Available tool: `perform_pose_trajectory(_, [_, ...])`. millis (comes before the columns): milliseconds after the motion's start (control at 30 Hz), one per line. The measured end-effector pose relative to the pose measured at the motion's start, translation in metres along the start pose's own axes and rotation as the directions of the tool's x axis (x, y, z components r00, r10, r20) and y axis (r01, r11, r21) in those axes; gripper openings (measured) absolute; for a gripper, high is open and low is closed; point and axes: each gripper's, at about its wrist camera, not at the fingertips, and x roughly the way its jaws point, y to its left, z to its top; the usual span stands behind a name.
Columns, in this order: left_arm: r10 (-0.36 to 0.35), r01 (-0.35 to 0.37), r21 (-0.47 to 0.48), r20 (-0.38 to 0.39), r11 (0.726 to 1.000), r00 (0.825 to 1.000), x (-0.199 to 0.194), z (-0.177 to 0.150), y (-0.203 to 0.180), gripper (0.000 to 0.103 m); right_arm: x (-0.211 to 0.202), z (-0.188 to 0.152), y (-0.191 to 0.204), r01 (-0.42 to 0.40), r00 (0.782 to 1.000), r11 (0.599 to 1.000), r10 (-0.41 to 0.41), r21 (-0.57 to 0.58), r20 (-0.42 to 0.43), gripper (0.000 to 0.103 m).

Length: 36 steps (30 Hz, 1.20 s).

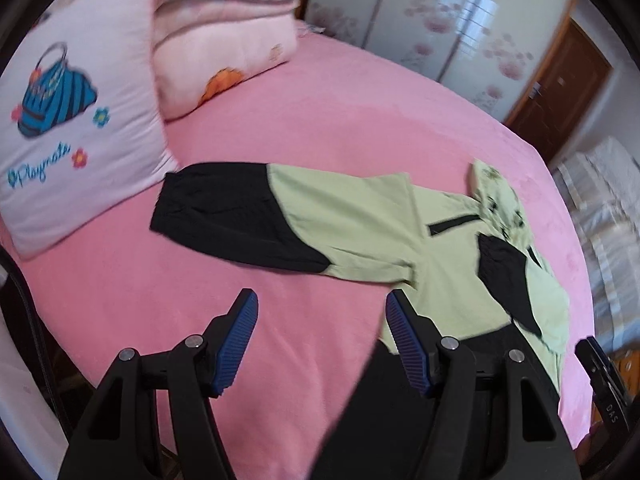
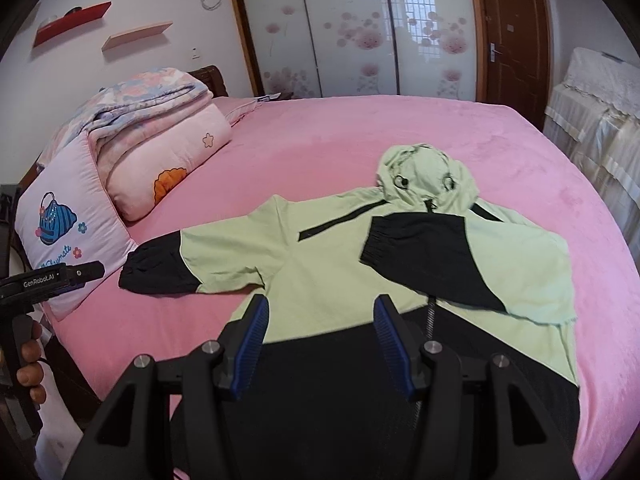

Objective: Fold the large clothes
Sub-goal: 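Reach the left tool to the other black sleeve cuff and grasp it, then carry the black sleeve with the left tool across the jacket front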

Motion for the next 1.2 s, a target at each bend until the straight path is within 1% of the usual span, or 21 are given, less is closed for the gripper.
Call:
perform_pose_trajectory(100, [-0.014, 0.008, -0.107, -0.058, 0.994, 0.998, 0.039, 0.012, 0.041, 0.065, 0.027, 0.009, 0.009, 0.000, 1.000, 1.000, 0.000, -0.003, -0.014, 0.055])
perform_pose_trajectory(133, [-0.032, 0.019, -0.150, -0.082, 0.989, 0.996, 0.053, 0.014, 0.053, 0.065, 0.036, 0.011, 0.011, -0.001, 1.000, 1.000, 0.001, -0.003, -0.021, 0.055])
perform_pose_trajectory(167, [-0.050, 0.034, -0.170, -0.091, 0.985, 0.995, 0.062, 0.015, 0.058, 0.065, 0.045, 0.012, 0.013, -0.003, 1.000, 1.000, 0.002, -0.004, -0.026, 0.055])
perform_pose_trajectory(233, [-0.085, 0.052, -0.229, -0.136, 0.972, 0.987, 0.093, 0.017, 0.075, 0.065, 0.067, 0.014, 0.019, 0.001, 0.999, 1.000, -0.001, -0.006, -0.045, 0.055])
perform_pose_trajectory(300, [-0.115, 0.072, -0.265, -0.150, 0.962, 0.982, 0.115, 0.018, 0.083, 0.065, 0.087, 0.014, 0.023, 0.001, 0.998, 1.000, -0.002, -0.007, -0.059, 0.055])
perform_pose_trajectory(433, [-0.137, 0.077, -0.342, -0.153, 0.937, 0.979, 0.156, 0.024, 0.100, 0.065, 0.121, 0.010, 0.026, 0.010, 0.995, 1.000, -0.010, 0.001, -0.099, 0.055])
perform_pose_trajectory(600, [-0.142, 0.065, -0.422, -0.153, 0.904, 0.978, 0.197, 0.026, 0.113, 0.065, 0.151, -0.004, 0.022, 0.015, 0.989, 1.000, -0.011, 0.023, -0.146, 0.055])
perform_pose_trajectory(667, [-0.135, 0.051, -0.433, -0.167, 0.900, 0.977, 0.213, 0.024, 0.115, 0.065, 0.160, -0.008, 0.018, 0.036, 0.987, 0.999, -0.033, 0.017, -0.159, 0.055])
perform_pose_trajectory(767, [-0.110, 0.038, -0.413, -0.151, 0.910, 0.982, 0.223, 0.022, 0.110, 0.064, 0.174, -0.012, 0.009, 0.067, 0.981, 0.997, -0.060, 0.032, -0.184, 0.055])
perform_pose_trajectory(800, [-0.094, 0.030, -0.404, -0.140, 0.914, 0.986, 0.223, 0.022, 0.107, 0.054, 0.178, -0.013, 0.004, 0.070, 0.979, 0.996, -0.059, 0.048, -0.194, 0.055])
perform_pose_trajectory(833, [-0.074, 0.017, -0.389, -0.133, 0.921, 0.988, 0.223, 0.023, 0.105, 0.034, 0.180, -0.014, 0.000, 0.069, 0.978, 0.996, -0.055, 0.063, -0.202, 0.055])
perform_pose_trajectory(867, [-0.043, -0.004, -0.360, -0.124, 0.933, 0.991, 0.224, 0.024, 0.101, 0.023, 0.180, -0.015, -0.003, 0.070, 0.977, 0.995, -0.053, 0.073, -0.207, 0.055])
perform_pose_trajectory(900, [-0.031, -0.012, -0.344, -0.120, 0.939, 0.992, 0.225, 0.025, 0.099, 0.008, 0.181, -0.017, -0.006, 0.071, 0.976, 0.994, -0.053, 0.080, -0.212, 0.055])
perform_pose_trajectory(933, [-0.014, -0.024, -0.328, -0.115, 0.944, 0.993, 0.223, 0.026, 0.095, 0.007, 0.180, -0.019, -0.009, 0.071, 0.975, 0.994, -0.052, 0.083, -0.214, 0.055])
perform_pose_trajectory(967, [0.042, -0.068, -0.286, -0.097, 0.956, 0.994, 0.218, 0.028, 0.084, 0.007, 0.179, -0.020, -0.011, 0.071, 0.975, 0.994, -0.051, 0.085, -0.216, 0.055])
perform_pose_trajectory(1000, [0.082, -0.100, -0.246, -0.081, 0.964, 0.993, 0.214, 0.031, 0.073, 0.006, 0.178, -0.022, -0.014, 0.069, 0.975, 0.994, -0.048, 0.087, -0.217, 0.055])
perform_pose_trajectory(1033, [0.124, -0.133, -0.198, -0.056, 0.971, 0.991, 0.208, 0.033, 0.061, 0.005, 0.174, -0.025, -0.017, 0.067, 0.975, 0.993, -0.046, 0.093, -0.217, 0.055])
perform_pose_trajectory(1067, [0.177, -0.176, -0.120, -0.004, 0.977, 0.984, 0.198, 0.037, 0.037, 0.005, 0.171, -0.027, -0.021, 0.068, 0.975, 0.993, -0.045, 0.100, -0.217, 0.055])
perform_pose_trajectory(1133, [0.190, -0.188, -0.039, 0.065, 0.981, 0.980, 0.183, 0.042, 0.002, 0.004, 0.163, -0.033, -0.029, 0.060, 0.976, 0.991, -0.033, 0.120, -0.217, 0.055])
perform_pose_trajectory(1167, [0.169, -0.173, 0.018, 0.118, 0.985, 0.979, 0.169, 0.044, -0.029, 0.004, 0.156, -0.037, -0.036, 0.059, 0.976, 0.990, -0.030, 0.131, -0.215, 0.055])
perform_pose_trajectory(1200, [0.148, -0.158, 0.058, 0.148, 0.986, 0.978, 0.160, 0.045, -0.051, 0.004, 0.151, -0.041, -0.042, 0.060, 0.976, 0.989, -0.029, 0.138, -0.214, 0.055])
